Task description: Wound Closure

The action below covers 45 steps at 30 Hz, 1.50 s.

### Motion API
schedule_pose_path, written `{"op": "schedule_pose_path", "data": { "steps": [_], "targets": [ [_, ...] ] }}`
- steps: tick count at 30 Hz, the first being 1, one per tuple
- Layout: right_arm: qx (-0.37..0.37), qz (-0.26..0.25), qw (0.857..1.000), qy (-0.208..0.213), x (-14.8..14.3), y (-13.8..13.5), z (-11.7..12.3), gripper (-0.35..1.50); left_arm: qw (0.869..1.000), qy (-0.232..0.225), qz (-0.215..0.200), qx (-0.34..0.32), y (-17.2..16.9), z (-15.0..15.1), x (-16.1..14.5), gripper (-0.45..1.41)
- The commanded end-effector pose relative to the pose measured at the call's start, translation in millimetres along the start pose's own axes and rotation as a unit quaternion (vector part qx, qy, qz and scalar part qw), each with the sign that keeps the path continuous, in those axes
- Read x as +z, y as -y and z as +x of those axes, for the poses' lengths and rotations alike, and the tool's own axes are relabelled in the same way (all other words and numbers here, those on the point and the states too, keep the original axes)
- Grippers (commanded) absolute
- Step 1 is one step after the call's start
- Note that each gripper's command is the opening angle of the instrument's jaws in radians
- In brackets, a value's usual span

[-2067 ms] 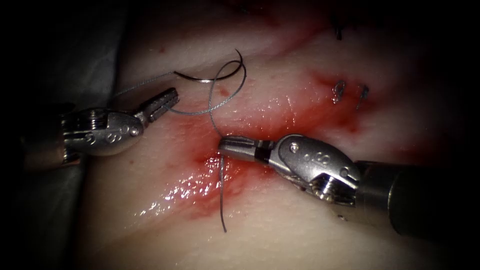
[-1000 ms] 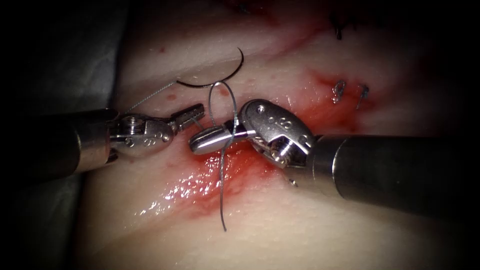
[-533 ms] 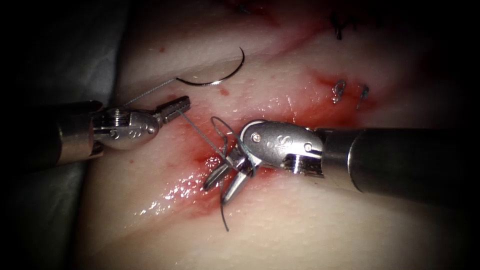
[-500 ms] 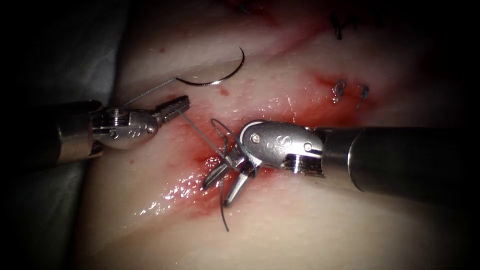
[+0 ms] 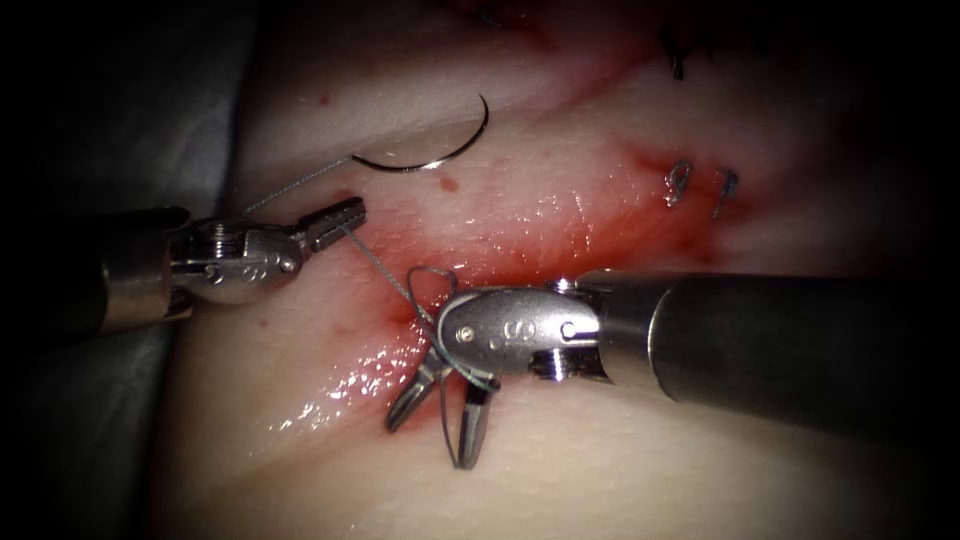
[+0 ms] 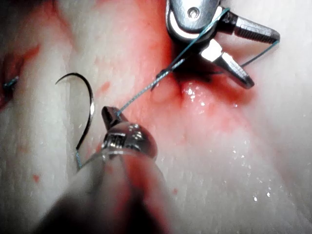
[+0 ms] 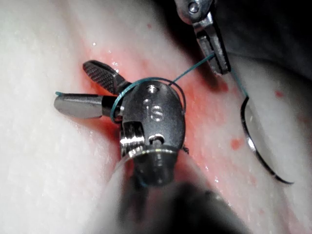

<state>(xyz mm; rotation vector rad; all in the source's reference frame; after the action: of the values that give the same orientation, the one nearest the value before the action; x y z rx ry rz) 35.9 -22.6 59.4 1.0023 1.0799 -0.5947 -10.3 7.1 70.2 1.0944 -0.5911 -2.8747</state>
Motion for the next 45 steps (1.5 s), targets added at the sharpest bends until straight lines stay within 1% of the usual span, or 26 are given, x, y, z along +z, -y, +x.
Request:
{"op": "schedule_pose_path", "data": {
  "steps": [1, 6, 8, 9, 10, 11, 12, 14, 19, 24, 31, 33, 36, 45],
  "targets": [
    [-0.002, -0.001, 1.0, 0.008, 0.5, -1.0, -0.8, 0.98, 1.0, -0.001, 0.0, -0.001, -0.4, 0.0, 0.7, -0.45],
    [0.004, -0.001, 1.0, 0.029, -0.6, -2.0, -1.7, 0.96, 1.0, 0.0, 0.0, -0.003, -0.5, -0.3, 0.4, -0.45],
    [0.005, -0.004, 0.999, 0.035, -0.4, -2.4, -1.9, 0.95, 1.0, 0.001, 0.003, -0.008, -1.0, -0.3, 0.4, -0.45],
    [0.004, -0.002, 0.999, 0.036, -0.1, -2.4, -2.0, 0.91, 1.0, 0.001, 0.004, -0.01, -1.1, -0.4, 0.5, -0.45],
    [0.002, 0.003, 0.999, 0.039, 0.5, -2.4, -2.2, 0.81, 1.0, 0.002, 0.005, -0.009, -1.5, -0.4, 0.5, -0.45],
    [0.001, 0.01, 0.999, 0.041, 0.8, -2.3, -2.2, 0.56, 1.0, 0.002, 0.006, -0.009, -1.6, -0.4, 0.5, -0.45],
    [0.002, 0.034, 0.998, 0.043, 1.0, -2.1, -2.3, -0.35, 1.0, 0.003, 0.006, -0.009, -1.7, -0.4, 0.3, -0.45],
    [0.012, 0.048, 0.998, 0.047, 1.0, -2.1, -2.4, -0.35, 1.0, 0.003, 0.006, -0.009, -2.0, -0.4, -0.1, -0.45],
    [0.012, 0.052, 0.997, 0.049, 0.6, -2.0, -2.4, -0.35, 1.0, 0.005, 0.006, -0.009, -2.8, -0.1, -1.2, -0.45],
    [0.021, 0.03, 0.999, 0.018, -1.0, -2.5, -1.9, -0.35, 1.0, 0.006, 0.007, -0.009, -4.4, 1.0, -2.8, -0.45],
    [0.043, -0.008, 0.999, -0.033, -5.0, -3.2, -1.1, -0.35, 1.0, -0.004, 0.006, -0.005, -8.1, 3.5, -6.0, -0.45],
    [0.048, -0.018, 0.997, -0.048, -6.4, -3.6, -0.9, -0.35, 1.0, -0.009, 0.006, -0.003, -10.0, 4.9, -7.7, -0.45],
    [0.053, -0.031, 0.996, -0.064, -7.6, -4.0, -0.8, -0.35, 1.0, -0.015, 0.008, 0.001, -12.1, 6.3, -9.5, -0.45],
    [0.061, -0.049, 0.995, -0.066, -9.0, -5.2, -1.7, -0.35, 0.999, -0.018, -0.024, 0.013, -17.3, 10.0, -14.8, -0.45]
  ]
}}
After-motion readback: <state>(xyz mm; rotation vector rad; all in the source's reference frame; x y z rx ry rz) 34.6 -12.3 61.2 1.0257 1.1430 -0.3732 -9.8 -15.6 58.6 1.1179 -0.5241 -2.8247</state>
